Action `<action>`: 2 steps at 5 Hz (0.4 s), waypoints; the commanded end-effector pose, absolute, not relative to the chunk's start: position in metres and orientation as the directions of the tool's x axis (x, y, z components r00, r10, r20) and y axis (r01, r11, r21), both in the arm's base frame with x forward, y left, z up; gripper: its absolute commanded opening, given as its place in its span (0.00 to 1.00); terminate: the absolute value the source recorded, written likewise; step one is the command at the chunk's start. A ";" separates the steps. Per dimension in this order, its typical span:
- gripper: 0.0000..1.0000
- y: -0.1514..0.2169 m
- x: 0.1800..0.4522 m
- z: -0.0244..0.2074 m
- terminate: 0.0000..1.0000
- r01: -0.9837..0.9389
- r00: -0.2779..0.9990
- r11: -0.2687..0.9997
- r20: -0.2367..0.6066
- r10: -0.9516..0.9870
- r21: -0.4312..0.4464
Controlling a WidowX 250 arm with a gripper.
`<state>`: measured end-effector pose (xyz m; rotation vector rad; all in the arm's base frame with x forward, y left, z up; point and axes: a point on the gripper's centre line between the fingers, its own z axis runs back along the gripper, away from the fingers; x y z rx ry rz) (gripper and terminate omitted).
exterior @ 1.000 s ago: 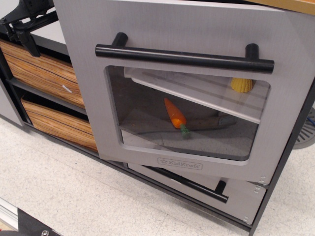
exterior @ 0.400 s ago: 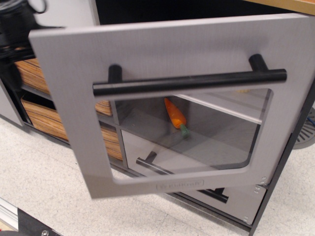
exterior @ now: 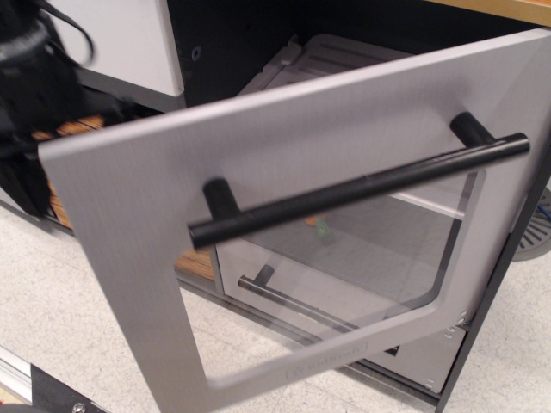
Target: Open oven
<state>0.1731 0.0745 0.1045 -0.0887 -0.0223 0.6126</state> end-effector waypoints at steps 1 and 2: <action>1.00 -0.004 0.210 0.117 0.00 -0.665 0.740 0.734 0.014 0.673 -0.140; 1.00 -0.035 0.223 0.118 0.00 -0.674 0.726 0.725 0.055 0.685 -0.142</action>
